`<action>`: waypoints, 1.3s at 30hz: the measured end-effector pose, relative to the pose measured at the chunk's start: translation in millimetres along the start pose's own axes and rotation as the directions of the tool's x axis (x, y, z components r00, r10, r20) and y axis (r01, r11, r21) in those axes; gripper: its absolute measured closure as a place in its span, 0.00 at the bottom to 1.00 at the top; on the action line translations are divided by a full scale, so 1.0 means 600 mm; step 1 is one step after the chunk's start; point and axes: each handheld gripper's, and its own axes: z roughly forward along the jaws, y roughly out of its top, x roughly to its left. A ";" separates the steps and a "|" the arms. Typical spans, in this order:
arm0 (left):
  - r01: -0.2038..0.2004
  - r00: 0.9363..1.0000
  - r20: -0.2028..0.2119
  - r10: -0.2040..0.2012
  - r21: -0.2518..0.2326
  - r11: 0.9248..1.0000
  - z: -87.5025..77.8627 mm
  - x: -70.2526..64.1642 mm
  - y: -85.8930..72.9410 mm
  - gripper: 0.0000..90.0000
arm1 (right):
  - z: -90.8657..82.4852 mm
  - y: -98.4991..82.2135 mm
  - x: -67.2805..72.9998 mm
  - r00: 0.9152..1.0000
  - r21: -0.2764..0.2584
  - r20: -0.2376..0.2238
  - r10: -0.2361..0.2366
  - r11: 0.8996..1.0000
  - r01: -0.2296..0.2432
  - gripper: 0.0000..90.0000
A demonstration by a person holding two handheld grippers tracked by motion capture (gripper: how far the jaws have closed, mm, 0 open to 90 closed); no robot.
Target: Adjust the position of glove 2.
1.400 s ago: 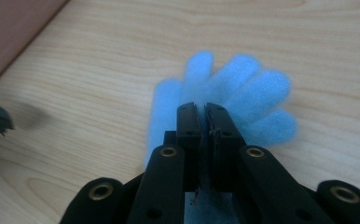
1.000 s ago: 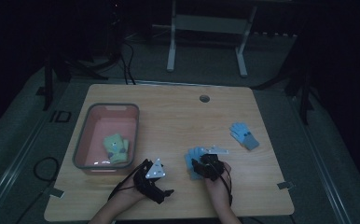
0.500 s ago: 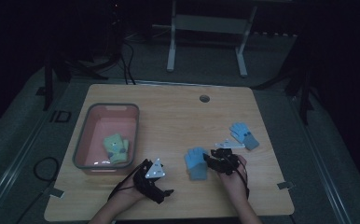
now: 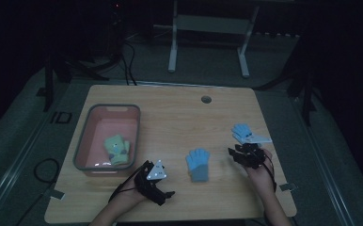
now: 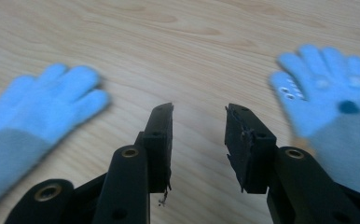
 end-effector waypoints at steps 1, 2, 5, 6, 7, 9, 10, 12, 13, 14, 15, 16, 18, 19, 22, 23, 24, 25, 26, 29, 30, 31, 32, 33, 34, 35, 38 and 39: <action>0.000 1.000 -0.001 0.000 -0.001 1.000 0.000 0.000 0.000 0.03 | -0.001 -0.001 -0.008 1.000 -0.001 0.001 0.009 1.000 -0.009 0.69; 0.000 1.000 0.000 0.000 0.000 1.000 0.000 0.000 0.000 0.03 | -0.002 -0.002 -0.016 1.000 -0.004 0.006 0.015 1.000 -0.015 0.69; -0.001 1.000 -0.003 0.001 -0.001 1.000 0.000 0.000 0.000 0.03 | -0.007 -0.002 -0.040 0.999 -0.015 0.028 0.028 1.000 -0.028 0.67; 0.001 1.000 -0.002 -0.001 -0.003 1.000 0.000 0.001 0.000 0.03 | -0.008 -0.002 -0.046 0.999 -0.022 0.032 0.024 0.999 -0.024 0.67; 0.001 1.000 -0.002 -0.001 -0.003 1.000 0.000 0.001 0.000 0.03 | -0.008 -0.002 -0.046 0.999 -0.022 0.032 0.024 0.999 -0.024 0.67; -0.007 1.000 -0.008 0.007 0.005 1.000 -0.001 0.001 0.001 0.03 | -0.011 0.001 -0.074 0.997 -0.026 0.066 0.030 0.999 -0.029 0.67; -0.008 1.000 -0.008 0.008 0.003 1.000 -0.001 0.000 0.001 0.03 | -0.012 0.003 -0.082 0.997 -0.029 0.070 0.034 0.999 -0.032 0.66; -0.006 1.000 -0.003 0.006 0.000 1.000 -0.002 0.000 0.001 0.03 | -0.012 0.006 -0.100 0.995 -0.030 0.082 0.050 0.998 -0.048 0.66; -0.003 1.000 -0.001 0.003 0.000 1.000 -0.002 0.001 0.001 0.03 | -0.012 0.008 -0.108 0.995 -0.033 0.078 0.059 0.998 -0.057 0.66; -0.003 1.000 -0.001 0.003 0.002 1.000 -0.002 0.001 0.001 0.03 | -0.012 0.010 -0.115 0.995 -0.037 0.082 0.062 0.998 -0.059 0.65; -0.006 1.000 -0.002 0.006 0.004 1.000 -0.001 0.001 0.001 0.03 | -0.010 0.011 -0.122 0.995 -0.034 0.082 0.065 0.997 -0.062 0.65; -0.005 1.000 -0.002 0.005 0.009 1.000 -0.001 0.001 0.001 0.03 | -0.008 0.013 -0.128 0.995 -0.034 0.080 0.065 0.997 -0.063 0.64; -0.003 1.000 0.004 0.003 0.009 1.000 -0.001 0.001 0.000 0.03 | -0.002 0.015 -0.137 0.995 -0.027 0.072 0.067 0.997 -0.066 0.63; -0.002 1.000 0.004 0.002 0.008 1.000 -0.001 0.001 0.001 0.03 | 0.001 0.016 -0.141 0.996 -0.026 0.066 0.068 0.997 -0.066 0.63; -0.001 1.000 -0.003 0.001 0.008 1.000 -0.002 0.002 0.002 0.03 | 0.008 0.019 -0.151 0.997 -0.024 0.047 0.066 0.998 -0.065 0.62; 0.006 1.000 0.004 -0.006 0.003 1.000 -0.003 0.003 0.003 0.03 | 0.010 0.021 -0.153 0.997 -0.021 0.046 0.063 0.998 -0.062 0.62; 0.017 1.000 0.011 -0.017 -0.001 1.000 -0.004 0.004 0.002 0.03 | 0.012 0.023 -0.155 0.998 -0.021 0.038 0.057 0.998 -0.056 0.61; 0.025 1.000 0.016 -0.025 -0.005 1.000 -0.004 0.005 0.002 0.03 | 0.015 0.025 -0.157 0.998 -0.019 0.032 0.049 0.999 -0.048 0.61; 0.027 0.999 0.020 -0.027 -0.005 1.000 -0.004 0.006 0.001 0.03 | 0.018 0.027 -0.159 0.999 -0.011 0.028 0.046 0.999 -0.046 0.61; 0.024 0.999 0.023 -0.024 0.012 1.000 -0.003 0.006 0.000 0.03 | 0.029 0.031 -0.164 0.999 0.014 0.032 0.039 0.999 -0.039 0.60; 0.020 1.000 0.023 -0.020 0.013 1.000 -0.003 0.006 0.000 0.03 | 0.032 0.032 -0.165 0.999 0.020 0.033 0.039 0.999 -0.039 0.60; 0.020 1.000 0.024 -0.020 0.013 1.000 -0.002 0.005 0.000 0.03 | 0.037 0.032 -0.168 0.999 0.023 0.038 0.037 0.999 -0.038 0.60; 0.019 0.999 0.026 -0.019 0.013 1.000 -0.002 0.005 0.000 0.03 | 0.041 0.031 -0.171 0.999 0.030 0.038 0.038 0.999 -0.039 0.60; 0.016 1.000 0.024 -0.016 0.015 1.000 -0.002 0.005 0.000 0.03 | 0.045 0.030 -0.174 0.999 0.037 0.037 0.037 0.999 -0.039 0.60; 0.016 1.000 0.023 -0.016 0.016 1.000 -0.002 0.005 0.000 0.03 | 0.050 0.029 -0.177 0.998 0.043 0.040 0.040 0.998 -0.041 0.60; 0.015 1.000 0.025 -0.015 0.018 1.000 -0.002 0.005 0.000 0.03 | 0.053 0.027 -0.179 0.999 0.045 0.033 0.042 0.998 -0.044 0.60; 0.019 0.999 0.026 -0.019 0.015 1.000 -0.002 0.006 0.000 0.03 | 0.063 0.020 -0.182 0.999 0.061 0.029 0.033 0.998 -0.035 0.59; 0.021 0.999 0.027 -0.021 0.013 1.000 -0.002 0.006 0.000 0.03 | 0.067 0.017 -0.183 0.999 0.066 0.027 0.031 0.997 -0.033 0.60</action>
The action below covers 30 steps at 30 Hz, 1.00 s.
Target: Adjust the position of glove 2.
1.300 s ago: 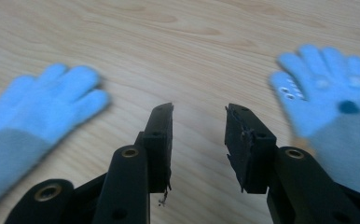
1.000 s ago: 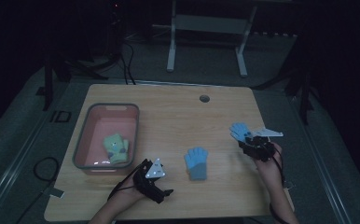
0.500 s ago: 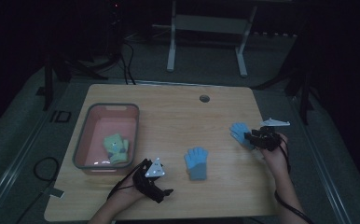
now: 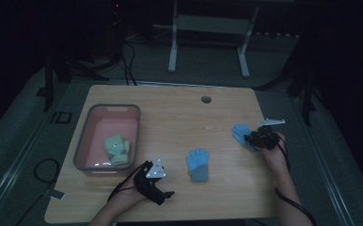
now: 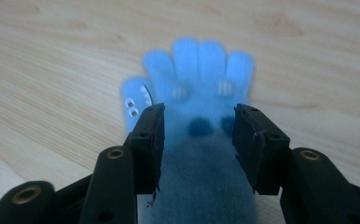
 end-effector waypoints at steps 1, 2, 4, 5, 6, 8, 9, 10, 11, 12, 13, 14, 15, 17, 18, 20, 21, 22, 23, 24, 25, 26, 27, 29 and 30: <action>0.002 1.000 0.001 -0.002 -0.002 1.000 0.000 0.000 0.000 0.03 | 0.005 -0.003 -0.001 1.000 0.016 0.001 -0.001 1.000 0.001 0.60; 0.002 1.000 0.002 -0.002 -0.003 1.000 0.000 0.000 0.000 0.03 | 0.009 -0.007 -0.001 1.000 0.021 -0.002 -0.002 1.000 0.002 0.60; 0.002 1.000 0.001 -0.002 -0.001 1.000 0.001 0.000 -0.001 0.03 | 0.009 -0.010 -0.005 0.999 0.007 -0.022 0.026 1.000 -0.026 0.62; 0.003 1.000 0.002 -0.003 0.001 1.000 0.001 0.000 -0.001 0.03 | 0.009 -0.011 -0.006 0.999 0.006 -0.024 0.033 0.999 -0.033 0.63; 0.001 1.000 0.000 -0.001 0.002 1.000 0.001 0.000 -0.001 0.03 | 0.010 -0.011 -0.006 1.000 0.003 -0.020 0.023 1.000 -0.023 0.65; 0.002 1.000 0.003 -0.002 -0.003 1.000 0.001 0.000 -0.001 0.03 | 0.010 -0.011 -0.003 1.000 0.006 -0.006 0.005 1.000 -0.005 0.70; 0.003 1.000 0.003 -0.003 -0.005 1.000 0.001 -0.001 -0.001 0.03 | 0.010 -0.011 -0.002 1.000 0.006 -0.004 0.008 1.000 -0.008 0.77; 0.002 1.000 0.003 -0.002 -0.005 1.000 0.001 -0.001 -0.001 0.03 | 0.010 -0.011 0.000 1.000 0.006 -0.001 0.014 1.000 -0.014 0.81; 0.002 1.000 0.003 -0.001 -0.003 1.000 0.001 -0.001 -0.001 0.03 | 0.010 -0.011 0.003 1.000 0.004 0.005 0.016 1.000 -0.016 0.86; 0.000 1.000 -0.002 0.000 -0.002 1.000 0.001 -0.001 -0.001 0.03 | 0.010 -0.011 0.007 1.000 0.004 0.006 0.021 1.000 -0.021 0.89; 0.000 1.000 -0.002 0.000 -0.002 1.000 0.001 -0.001 -0.001 0.03 | 0.010 -0.011 0.007 1.000 0.004 0.006 0.021 1.000 -0.021 0.89; -0.004 1.000 -0.011 0.004 -0.003 1.000 0.002 -0.002 -0.001 0.03 | 0.010 -0.012 0.011 0.999 0.004 0.017 0.029 1.000 -0.029 0.91; -0.004 1.000 -0.012 0.004 -0.004 1.000 0.002 -0.002 -0.001 0.03 | 0.009 -0.011 0.017 0.998 0.006 0.036 0.049 0.999 -0.049 0.92; -0.008 1.000 -0.010 0.008 -0.006 1.000 0.001 -0.003 -0.001 0.03 | 0.004 -0.009 0.031 0.993 0.013 0.084 0.081 0.997 -0.082 0.94; -0.008 1.000 -0.010 0.008 -0.005 1.000 0.002 -0.003 -0.001 0.03 | 0.000 -0.008 0.039 0.990 0.013 0.111 0.092 0.995 -0.094 0.94; -0.010 1.000 -0.011 0.010 -0.003 1.000 0.002 -0.003 -0.001 0.03 | -0.010 -0.007 0.052 0.985 0.007 0.121 0.121 0.992 -0.122 0.95; -0.011 1.000 -0.010 0.011 -0.004 1.000 0.002 -0.003 -0.001 0.03 | -0.015 -0.007 0.057 0.983 0.003 0.129 0.131 0.991 -0.132 0.95; -0.010 1.000 -0.012 0.010 -0.006 1.000 0.001 -0.003 -0.001 0.03 | -0.023 -0.007 0.064 0.979 -0.008 0.138 0.147 0.989 -0.147 0.95; -0.010 1.000 -0.014 0.010 -0.007 1.000 0.001 -0.003 -0.001 0.03 | -0.032 -0.006 0.074 0.977 -0.012 0.149 0.150 0.989 -0.150 0.95; -0.011 1.000 -0.014 0.011 -0.010 1.000 0.001 -0.003 -0.001 0.03 | -0.039 -0.006 0.079 0.974 -0.019 0.157 0.162 0.987 -0.161 0.95; -0.010 1.000 -0.013 0.010 -0.012 1.000 0.001 -0.003 -0.001 0.03 | -0.047 -0.008 0.086 0.970 -0.034 0.157 0.187 0.982 -0.183 0.95; -0.009 1.000 -0.012 0.009 -0.011 1.000 0.001 -0.003 -0.001 0.03 | -0.055 -0.009 0.092 0.967 -0.038 0.163 0.196 0.981 -0.193 0.95; -0.012 1.000 -0.012 0.012 -0.011 1.000 0.001 -0.003 -0.001 0.03 | -0.064 -0.011 0.100 0.962 -0.050 0.169 0.214 0.977 -0.209 0.95; -0.014 1.000 -0.010 0.014 -0.005 1.000 0.001 -0.003 -0.001 0.03 | -0.082 -0.017 0.119 0.949 -0.069 0.207 0.237 0.971 -0.228 0.95; -0.012 1.000 -0.009 0.012 -0.006 1.000 0.001 -0.003 -0.002 0.03 | -0.087 -0.018 0.127 0.945 -0.079 0.214 0.246 0.969 -0.234 0.95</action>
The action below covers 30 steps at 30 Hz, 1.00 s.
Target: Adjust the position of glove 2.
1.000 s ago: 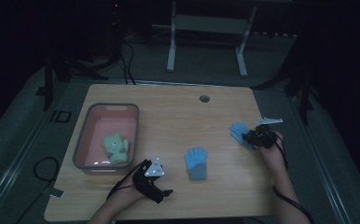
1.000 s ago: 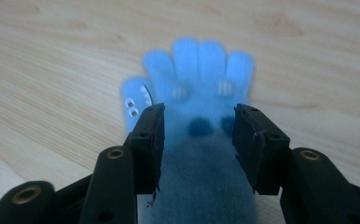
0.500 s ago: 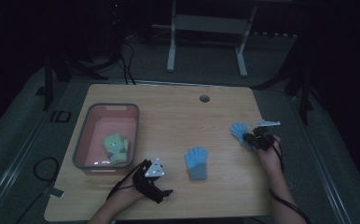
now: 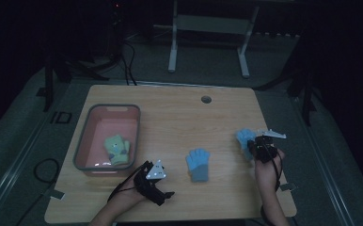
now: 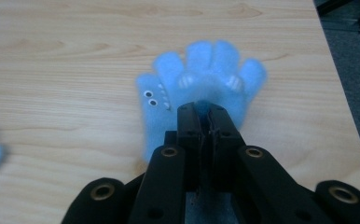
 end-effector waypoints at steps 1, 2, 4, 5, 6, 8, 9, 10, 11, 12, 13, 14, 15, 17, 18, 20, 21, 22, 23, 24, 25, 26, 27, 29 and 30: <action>0.002 1.000 0.000 -0.002 -0.002 1.000 0.000 0.001 0.000 0.03 | -0.008 -0.003 0.007 1.000 -0.008 0.001 0.014 1.000 -0.014 0.95; 0.004 1.000 0.000 -0.004 -0.006 1.000 0.000 0.001 -0.001 0.03 | -0.017 -0.007 0.016 1.000 -0.018 0.006 0.016 1.000 -0.016 0.95; 0.004 1.000 0.000 -0.004 -0.008 1.000 -0.001 0.001 0.000 0.03 | -0.028 -0.014 0.030 1.000 -0.030 0.016 0.021 0.999 -0.021 0.95; 0.000 1.000 -0.001 0.000 -0.007 1.000 -0.001 0.001 0.000 0.03 | -0.031 -0.017 0.034 0.999 -0.032 0.009 0.033 0.999 -0.033 0.95; -0.002 1.000 -0.001 0.002 -0.005 1.000 -0.001 0.000 0.000 0.03 | -0.035 -0.020 0.039 0.999 -0.034 0.000 0.043 0.999 -0.043 0.95; -0.006 1.000 -0.002 0.006 -0.002 1.000 0.000 0.000 0.000 0.03 | -0.047 -0.029 0.049 0.998 -0.045 0.000 0.057 0.997 -0.057 0.95; -0.005 1.000 -0.002 0.005 -0.002 1.000 0.000 0.000 0.000 0.03 | -0.053 -0.034 0.053 0.998 -0.056 0.002 0.070 0.996 -0.070 0.95; -0.003 1.000 -0.001 0.003 -0.002 1.000 0.000 0.000 -0.001 0.03 | -0.056 -0.038 0.054 0.997 -0.061 0.002 0.083 0.995 -0.082 0.95; -0.001 1.000 -0.001 0.001 -0.003 1.000 0.000 0.001 -0.001 0.03 | -0.058 -0.044 0.057 0.996 -0.065 0.014 0.087 0.994 -0.086 0.95; -0.001 1.000 0.000 0.001 -0.006 1.000 0.000 0.001 -0.001 0.03 | -0.059 -0.050 0.059 0.995 -0.070 0.020 0.096 0.993 -0.094 0.95; -0.001 1.000 0.001 0.001 -0.009 1.000 -0.001 0.001 -0.001 0.03 | -0.058 -0.056 0.060 0.994 -0.066 0.014 0.105 0.992 -0.104 0.95; -0.001 1.000 0.002 0.001 -0.008 1.000 -0.001 0.001 -0.001 0.03 | -0.057 -0.061 0.062 0.995 -0.055 0.019 0.103 0.993 -0.101 0.95; -0.001 1.000 0.002 0.001 -0.008 1.000 -0.001 0.001 -0.001 0.03 | -0.057 -0.061 0.062 0.995 -0.055 0.019 0.103 0.993 -0.101 0.95; -0.008 1.000 -0.003 0.008 -0.002 1.000 0.000 0.000 0.000 0.03 | -0.052 -0.080 0.066 0.993 -0.030 0.014 0.114 0.993 -0.113 0.95; -0.009 1.000 -0.002 0.009 -0.001 1.000 0.000 0.000 0.000 0.03 | -0.050 -0.084 0.067 0.993 -0.031 0.017 0.116 0.993 -0.116 0.95; -0.008 1.000 -0.001 0.008 -0.003 1.000 0.000 -0.001 0.000 0.03 | -0.045 -0.094 0.071 0.993 -0.028 0.037 0.116 0.993 -0.115 0.95; -0.008 1.000 0.000 0.008 0.000 1.000 0.000 0.000 0.000 0.03 | -0.042 -0.097 0.071 0.993 -0.028 0.041 0.113 0.993 -0.112 0.95; -0.007 1.000 0.002 0.007 0.001 1.000 0.000 0.000 0.000 0.03 | -0.037 -0.102 0.071 0.993 -0.017 0.044 0.111 0.994 -0.111 0.95; -0.008 1.000 0.002 0.008 0.003 1.000 0.000 0.000 0.000 0.03 | -0.034 -0.104 0.071 0.993 -0.008 0.045 0.109 0.994 -0.108 0.95; -0.010 1.000 0.001 0.010 0.004 1.000 0.000 -0.001 0.000 0.03 | -0.030 -0.107 0.071 0.993 -0.004 0.048 0.109 0.994 -0.108 0.95; -0.010 1.000 0.002 0.010 0.004 1.000 0.001 -0.001 0.000 0.03 | -0.026 -0.110 0.070 0.993 0.007 0.047 0.108 0.994 -0.109 0.94; -0.011 1.000 0.001 0.011 0.004 1.000 0.001 0.000 0.000 0.03 | -0.022 -0.113 0.070 0.993 0.020 0.045 0.106 0.994 -0.107 0.94; -0.011 1.000 0.000 0.011 0.003 1.000 0.001 -0.001 0.000 0.03 | -0.019 -0.116 0.069 0.994 0.020 0.044 0.102 0.995 -0.103 0.93; -0.009 1.000 0.002 0.009 0.002 1.000 0.001 -0.001 -0.001 0.03 | -0.018 -0.117 0.067 0.995 0.017 0.035 0.095 0.995 -0.096 0.93; -0.012 1.000 0.001 0.012 0.004 1.000 0.001 0.000 -0.001 0.03 | -0.018 -0.117 0.065 0.995 0.018 0.028 0.098 0.995 -0.098 0.92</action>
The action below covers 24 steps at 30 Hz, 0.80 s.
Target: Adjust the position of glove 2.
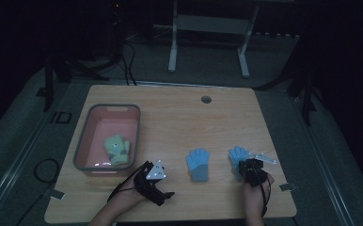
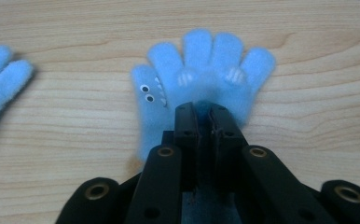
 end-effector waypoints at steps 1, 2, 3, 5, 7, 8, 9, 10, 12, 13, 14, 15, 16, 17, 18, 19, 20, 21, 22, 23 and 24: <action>-0.001 1.000 0.001 0.001 0.001 1.000 0.001 0.000 0.000 0.03 | 0.000 0.000 -0.002 1.000 -0.001 -0.006 0.001 1.000 -0.001 0.91; 0.000 1.000 0.002 0.000 0.002 1.000 0.001 0.000 0.000 0.03 | 0.000 0.000 -0.003 1.000 -0.002 -0.011 0.006 1.000 -0.006 0.90; 0.000 1.000 0.001 0.000 0.001 1.000 0.000 0.000 0.000 0.03 | -0.001 0.000 -0.004 1.000 0.001 -0.013 0.005 1.000 -0.005 0.88; 0.001 1.000 0.003 -0.001 0.000 1.000 0.000 0.000 0.000 0.03 | -0.005 0.004 -0.004 1.000 0.011 -0.014 -0.002 1.000 0.002 0.84; -0.001 1.000 0.002 0.001 0.002 1.000 0.001 0.000 0.000 0.03 | -0.011 0.009 -0.004 0.999 0.017 -0.033 -0.014 1.000 0.015 0.81; -0.001 1.000 0.003 0.001 0.002 1.000 0.001 0.000 0.000 0.03 | -0.013 0.012 -0.005 0.999 0.023 -0.040 -0.030 0.999 0.031 0.80; -0.001 1.000 0.003 0.001 0.002 1.000 0.001 0.000 0.000 0.03 | -0.013 0.012 -0.005 0.999 0.023 -0.040 -0.030 0.999 0.031 0.80; -0.002 1.000 0.005 0.002 0.003 1.000 0.001 0.000 -0.001 0.03 | -0.018 0.019 -0.006 0.996 0.034 -0.051 -0.074 0.997 0.076 0.76; 0.000 1.000 0.005 0.000 0.004 1.000 0.001 0.000 0.000 0.03 | -0.023 0.024 -0.008 0.993 0.029 -0.056 -0.101 0.994 0.102 0.73; 0.000 1.000 0.005 0.000 0.004 1.000 0.001 0.000 0.000 0.03 | -0.025 0.027 -0.009 0.991 0.027 -0.063 -0.118 0.992 0.120 0.73; 0.000 1.000 0.008 0.000 0.002 1.000 0.000 0.000 0.000 0.03 | -0.027 0.031 -0.012 0.988 0.027 -0.077 -0.133 0.990 0.135 0.73; 0.000 1.000 0.008 0.000 0.002 1.000 0.000 0.000 0.000 0.03 | -0.027 0.031 -0.012 0.988 0.027 -0.077 -0.133 0.990 0.135 0.73; 0.002 1.000 0.006 -0.002 0.003 1.000 0.001 0.001 0.000 0.03 | -0.029 0.036 -0.015 0.982 0.026 -0.084 -0.168 0.985 0.170 0.72; 0.002 1.000 0.006 -0.002 0.003 1.000 0.001 0.001 0.000 0.03 | -0.030 0.038 -0.017 0.979 0.024 -0.084 -0.187 0.982 0.189 0.72; 0.003 1.000 0.005 -0.003 0.002 1.000 0.001 0.001 0.000 0.03 | -0.029 0.041 -0.020 0.976 0.021 -0.099 -0.193 0.980 0.195 0.71; 0.004 1.000 -0.001 -0.004 0.004 1.000 0.000 0.001 0.000 0.03 | -0.028 0.043 -0.025 0.976 0.019 -0.110 -0.190 0.981 0.194 0.71; 0.007 1.000 -0.002 -0.007 0.001 1.000 0.000 0.001 0.000 0.03 | -0.025 0.046 -0.032 0.973 0.018 -0.119 -0.199 0.979 0.203 0.70; 0.010 1.000 -0.002 -0.010 -0.001 1.000 0.000 0.001 0.000 0.03 | -0.024 0.048 -0.037 0.970 0.013 -0.138 -0.202 0.978 0.206 0.70; 0.012 1.000 0.000 -0.012 -0.005 1.000 -0.001 0.001 0.000 0.03 | -0.021 0.050 -0.043 0.969 0.013 -0.150 -0.194 0.980 0.198 0.70; 0.010 1.000 0.003 -0.010 -0.005 1.000 -0.001 0.001 0.000 0.03 | -0.019 0.051 -0.049 0.966 0.008 -0.164 -0.199 0.979 0.203 0.70; 0.010 1.000 0.003 -0.009 -0.003 1.000 -0.001 0.001 0.001 0.03 | -0.017 0.051 -0.053 0.957 0.000 -0.194 -0.216 0.976 0.220 0.70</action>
